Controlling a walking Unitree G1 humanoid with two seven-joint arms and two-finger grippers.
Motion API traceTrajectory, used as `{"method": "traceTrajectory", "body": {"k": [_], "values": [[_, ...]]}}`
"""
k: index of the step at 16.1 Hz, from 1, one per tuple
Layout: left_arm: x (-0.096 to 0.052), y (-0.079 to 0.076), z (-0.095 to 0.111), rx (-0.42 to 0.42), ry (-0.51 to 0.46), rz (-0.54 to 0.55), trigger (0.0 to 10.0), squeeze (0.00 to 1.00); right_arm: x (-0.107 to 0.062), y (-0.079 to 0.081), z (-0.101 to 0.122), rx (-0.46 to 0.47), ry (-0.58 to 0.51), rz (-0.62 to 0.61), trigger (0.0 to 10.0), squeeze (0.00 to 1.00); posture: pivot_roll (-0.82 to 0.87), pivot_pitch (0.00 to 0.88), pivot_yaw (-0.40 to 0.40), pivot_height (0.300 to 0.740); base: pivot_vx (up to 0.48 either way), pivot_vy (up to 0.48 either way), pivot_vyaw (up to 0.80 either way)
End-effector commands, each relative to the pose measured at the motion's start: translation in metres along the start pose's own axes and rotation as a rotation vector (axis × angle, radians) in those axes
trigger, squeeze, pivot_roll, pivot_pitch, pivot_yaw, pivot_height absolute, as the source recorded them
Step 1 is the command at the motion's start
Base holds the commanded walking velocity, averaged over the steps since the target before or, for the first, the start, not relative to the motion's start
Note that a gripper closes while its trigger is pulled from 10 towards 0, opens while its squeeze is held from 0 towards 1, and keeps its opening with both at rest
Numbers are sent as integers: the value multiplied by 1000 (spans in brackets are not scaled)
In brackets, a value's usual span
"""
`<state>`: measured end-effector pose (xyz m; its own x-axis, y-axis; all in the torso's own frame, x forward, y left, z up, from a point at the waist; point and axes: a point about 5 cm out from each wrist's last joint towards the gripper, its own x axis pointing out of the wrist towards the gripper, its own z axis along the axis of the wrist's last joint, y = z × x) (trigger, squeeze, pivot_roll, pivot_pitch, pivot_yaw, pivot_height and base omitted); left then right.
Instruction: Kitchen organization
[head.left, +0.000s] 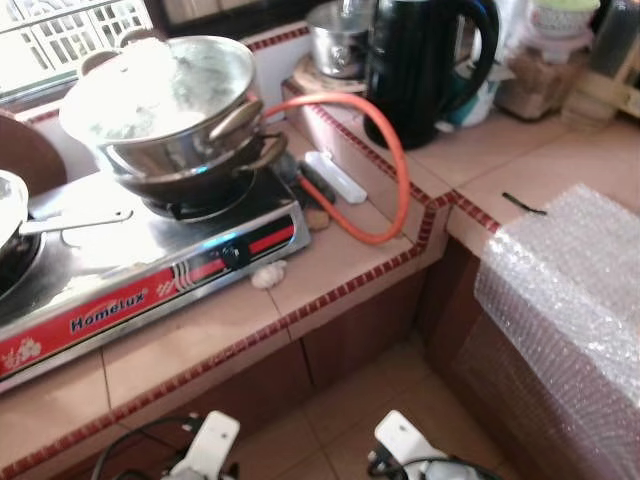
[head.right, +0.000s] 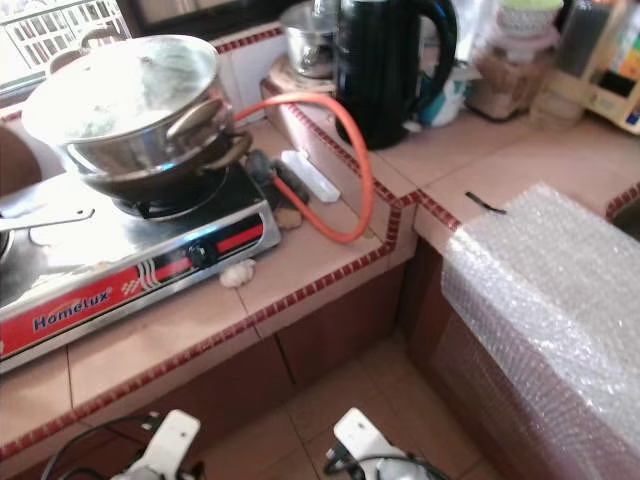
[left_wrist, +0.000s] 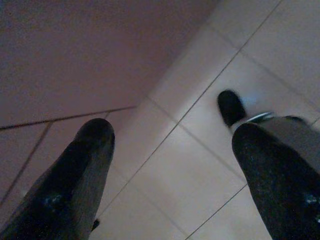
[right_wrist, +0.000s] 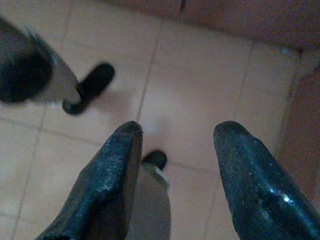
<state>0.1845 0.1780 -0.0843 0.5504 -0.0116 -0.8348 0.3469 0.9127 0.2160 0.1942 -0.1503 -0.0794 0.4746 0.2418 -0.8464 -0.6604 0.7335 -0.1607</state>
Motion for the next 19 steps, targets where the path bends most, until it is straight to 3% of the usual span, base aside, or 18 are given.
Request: {"method": "traceTrajectory", "body": {"k": [1, 5, 14, 17, 19], "values": [[-3, 3, -15, 10, 44, 1, 10000, 0, 1, 6, -2, 3, 6, 18, 10000, 0, -99, 142, 72, 740, 0, 0, 0], [-2, 0, -14, 23, 46, 15, 10000, 0, -1, 2, -5, -28, 21, 22, 10000, 0, -90, 141, 35, 740, 0, 0, 0], [-3, -10, -19, -82, 62, 68, 10000, 0, 0, -6, 10, -180, 15, 85, 10000, 0, -14, 144, -81, 740, 0, 0, 0], [-3, -9, -21, -84, 69, 79, 10000, 0, 2, -1, 18, -203, 7, 103, 10000, 0, 5, 147, -86, 740, 0, 0, 0], [-3, -8, -21, -81, 68, 88, 10000, 0, -3, -12, 6, -201, 15, 105, 10000, 0, 9, 148, -79, 740, 0, 0, 0]]}}
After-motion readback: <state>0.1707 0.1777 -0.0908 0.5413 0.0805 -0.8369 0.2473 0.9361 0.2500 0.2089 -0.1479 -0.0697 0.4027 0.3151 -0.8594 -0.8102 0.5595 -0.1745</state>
